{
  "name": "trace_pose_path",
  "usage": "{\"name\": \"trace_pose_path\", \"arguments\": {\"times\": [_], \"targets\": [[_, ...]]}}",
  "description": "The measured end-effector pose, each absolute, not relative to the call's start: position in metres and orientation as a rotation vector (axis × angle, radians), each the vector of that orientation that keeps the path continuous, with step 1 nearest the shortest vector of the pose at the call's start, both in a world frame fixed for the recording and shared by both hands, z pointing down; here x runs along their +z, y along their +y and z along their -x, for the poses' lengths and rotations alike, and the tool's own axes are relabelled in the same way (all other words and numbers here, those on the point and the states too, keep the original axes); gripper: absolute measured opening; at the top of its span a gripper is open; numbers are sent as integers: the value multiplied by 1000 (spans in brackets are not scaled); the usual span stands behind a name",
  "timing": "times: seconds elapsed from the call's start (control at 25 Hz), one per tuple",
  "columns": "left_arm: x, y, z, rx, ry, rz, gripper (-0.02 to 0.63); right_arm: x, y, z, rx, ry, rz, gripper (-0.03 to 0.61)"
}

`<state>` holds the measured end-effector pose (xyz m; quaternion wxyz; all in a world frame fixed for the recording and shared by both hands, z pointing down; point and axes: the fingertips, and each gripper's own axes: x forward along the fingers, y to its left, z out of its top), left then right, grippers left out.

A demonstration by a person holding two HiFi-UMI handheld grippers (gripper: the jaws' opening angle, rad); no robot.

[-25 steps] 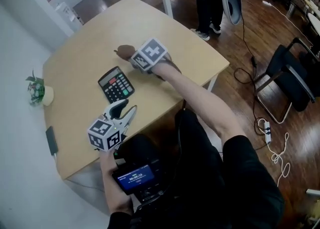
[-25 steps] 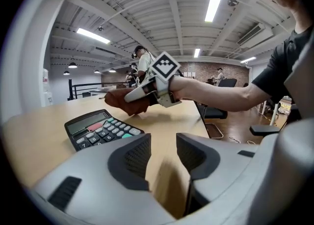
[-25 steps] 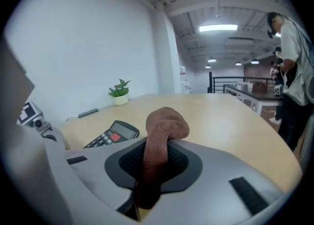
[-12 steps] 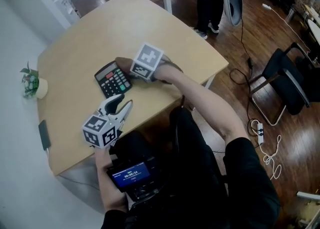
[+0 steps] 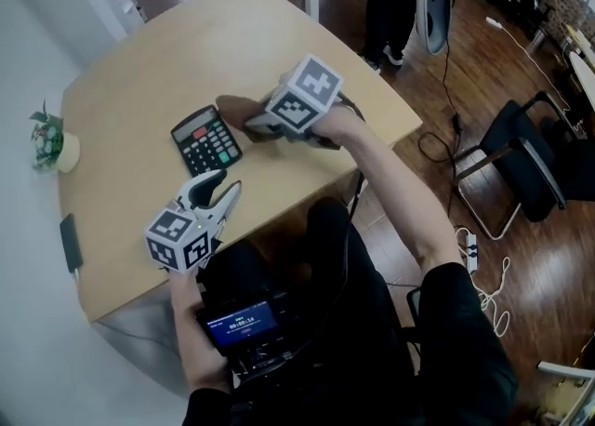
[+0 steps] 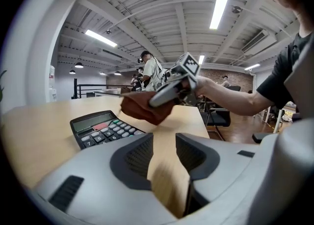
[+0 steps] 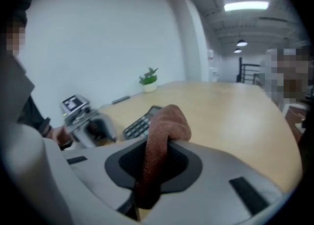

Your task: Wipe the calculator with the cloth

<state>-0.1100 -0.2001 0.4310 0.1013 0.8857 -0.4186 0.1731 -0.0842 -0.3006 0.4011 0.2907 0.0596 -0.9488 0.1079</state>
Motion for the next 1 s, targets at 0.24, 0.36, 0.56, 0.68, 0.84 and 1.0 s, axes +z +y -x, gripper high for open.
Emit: {"name": "trace_pose_path", "arguments": {"times": [0.24, 0.36, 0.56, 0.68, 0.84, 1.0], "targets": [[431, -197, 106, 473, -1252, -2600, 150, 426, -376, 132, 263, -2497, -430, 61], [428, -197, 106, 450, -1258, -2603, 150, 446, -354, 138, 264, -2447, -295, 61], [428, -199, 106, 455, -1258, -2605, 149, 451, -313, 112, 268, -2406, -190, 61], [427, -198, 107, 455, -1261, -2603, 149, 452, -278, 96, 258, -2386, -123, 61], [427, -198, 108, 460, -1257, -2608, 149, 452, -228, 74, 276, -2371, 21, 61], [427, -200, 111, 460, -1248, -2616, 149, 429, -230, 67, 287, -2430, 27, 61]]}}
